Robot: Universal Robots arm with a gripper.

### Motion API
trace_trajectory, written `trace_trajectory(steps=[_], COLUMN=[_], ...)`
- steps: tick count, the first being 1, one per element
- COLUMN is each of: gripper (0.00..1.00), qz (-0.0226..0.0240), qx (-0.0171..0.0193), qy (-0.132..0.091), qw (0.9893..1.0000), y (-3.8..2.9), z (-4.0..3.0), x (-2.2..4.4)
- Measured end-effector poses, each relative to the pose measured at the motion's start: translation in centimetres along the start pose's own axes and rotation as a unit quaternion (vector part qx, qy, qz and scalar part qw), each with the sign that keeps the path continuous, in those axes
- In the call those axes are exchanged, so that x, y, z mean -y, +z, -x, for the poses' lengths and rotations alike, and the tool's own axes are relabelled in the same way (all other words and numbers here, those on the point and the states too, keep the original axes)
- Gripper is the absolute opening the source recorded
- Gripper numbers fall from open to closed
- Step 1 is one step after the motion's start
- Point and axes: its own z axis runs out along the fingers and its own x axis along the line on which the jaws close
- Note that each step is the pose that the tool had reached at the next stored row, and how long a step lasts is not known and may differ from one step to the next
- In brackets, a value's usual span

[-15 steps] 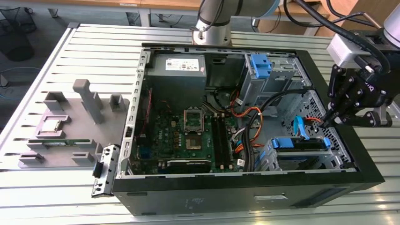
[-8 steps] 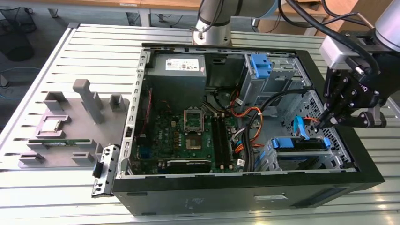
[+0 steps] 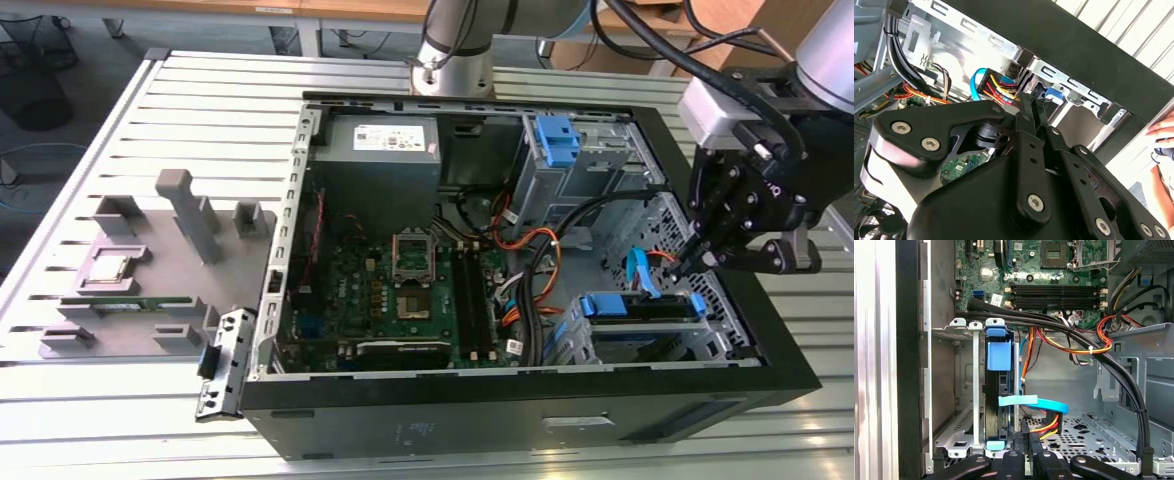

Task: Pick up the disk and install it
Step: 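Insert the second disk wire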

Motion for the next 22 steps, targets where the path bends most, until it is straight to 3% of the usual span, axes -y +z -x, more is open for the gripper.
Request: trace_trajectory(steps=[3,10,13,17,22], gripper=[0.16,0.16,0.16,0.16,0.16], qz=[-0.0033,-0.0192,-0.0238,-0.0312,-0.0397], qx=[0.0002,0.0027,0.0047,0.0107,0.0113], qy=[0.000,-0.002,-0.003,-0.004,-0.004], qw=[1.0000,0.9998,0.9997,0.9994,0.9991], y=[0.00,0.05,0.06,0.07,0.09], z=[0.00,-0.08,-0.12,-0.14,-0.42], x=[-0.06,-0.42,-0.75,-1.01,-1.06])
